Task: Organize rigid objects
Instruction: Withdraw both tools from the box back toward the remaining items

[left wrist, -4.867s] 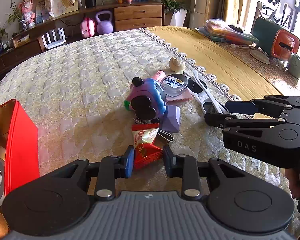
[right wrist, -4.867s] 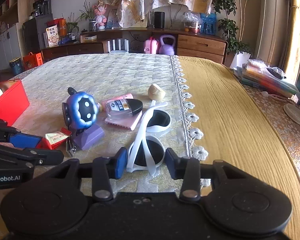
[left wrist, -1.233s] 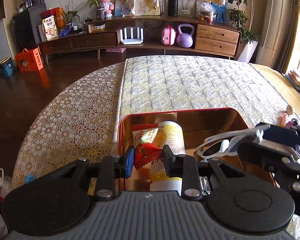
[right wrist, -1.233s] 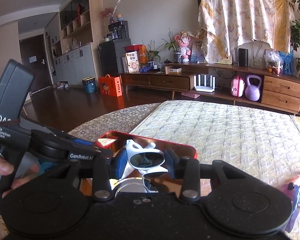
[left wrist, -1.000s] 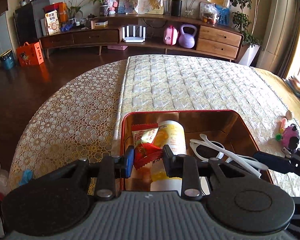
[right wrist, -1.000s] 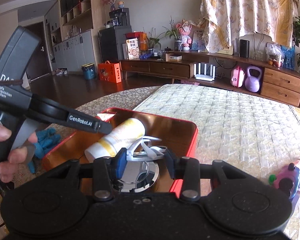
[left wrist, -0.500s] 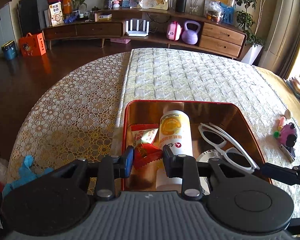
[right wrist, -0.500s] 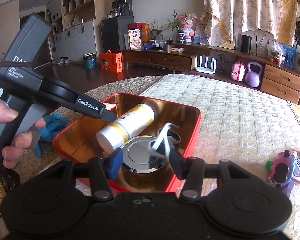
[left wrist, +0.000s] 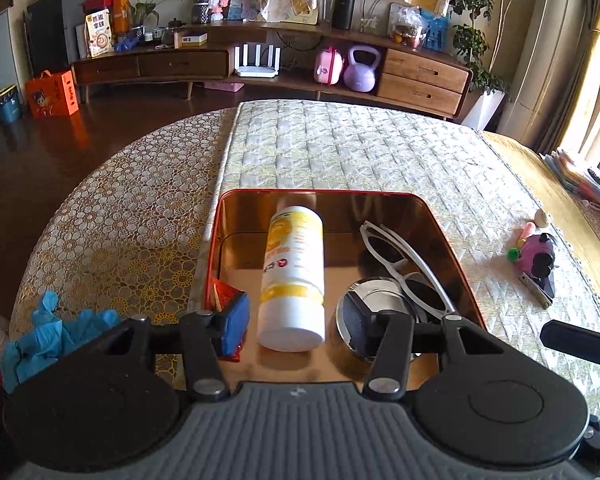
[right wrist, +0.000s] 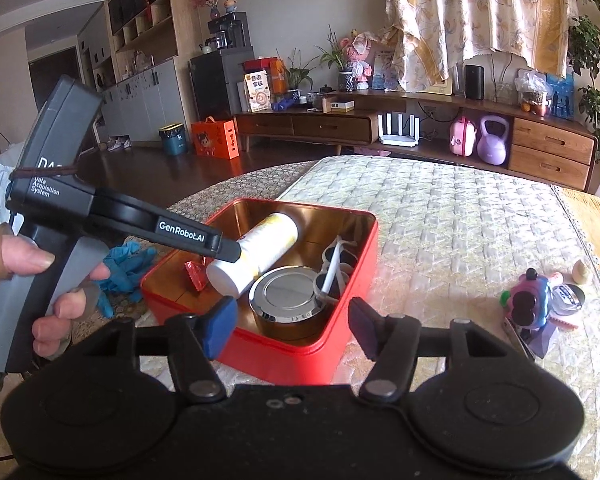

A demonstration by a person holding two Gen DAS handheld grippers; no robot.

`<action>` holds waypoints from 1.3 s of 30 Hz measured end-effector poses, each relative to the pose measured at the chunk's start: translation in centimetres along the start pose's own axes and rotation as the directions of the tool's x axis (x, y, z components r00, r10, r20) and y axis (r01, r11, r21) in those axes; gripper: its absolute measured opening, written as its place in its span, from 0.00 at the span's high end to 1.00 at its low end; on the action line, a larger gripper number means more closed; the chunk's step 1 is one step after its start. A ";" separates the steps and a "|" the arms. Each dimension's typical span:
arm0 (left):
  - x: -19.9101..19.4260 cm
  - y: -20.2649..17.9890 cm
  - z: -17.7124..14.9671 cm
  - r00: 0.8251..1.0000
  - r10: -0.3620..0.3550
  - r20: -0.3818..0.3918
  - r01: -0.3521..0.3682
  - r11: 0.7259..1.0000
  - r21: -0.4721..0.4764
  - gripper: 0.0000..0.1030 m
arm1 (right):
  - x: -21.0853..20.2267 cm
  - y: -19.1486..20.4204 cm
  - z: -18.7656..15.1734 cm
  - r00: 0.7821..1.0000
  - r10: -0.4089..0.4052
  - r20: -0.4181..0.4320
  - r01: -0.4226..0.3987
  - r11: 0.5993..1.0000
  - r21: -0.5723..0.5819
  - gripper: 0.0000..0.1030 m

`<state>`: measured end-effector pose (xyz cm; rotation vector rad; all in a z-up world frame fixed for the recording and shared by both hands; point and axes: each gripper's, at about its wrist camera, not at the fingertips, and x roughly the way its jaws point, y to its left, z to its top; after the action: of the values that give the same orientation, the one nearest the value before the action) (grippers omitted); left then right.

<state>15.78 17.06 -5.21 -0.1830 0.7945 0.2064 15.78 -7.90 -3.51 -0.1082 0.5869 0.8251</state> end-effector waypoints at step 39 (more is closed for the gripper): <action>-0.4 -18.8 0.6 0.969 -0.245 0.019 0.239 0.957 0.163 0.20 | -7.8 -13.9 -5.5 0.975 -0.221 0.029 0.216 0.969 0.118 0.00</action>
<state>20.64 -0.97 -2.87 -0.1227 0.7388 -0.0851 19.19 -24.23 -5.77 -0.0496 0.5699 0.5774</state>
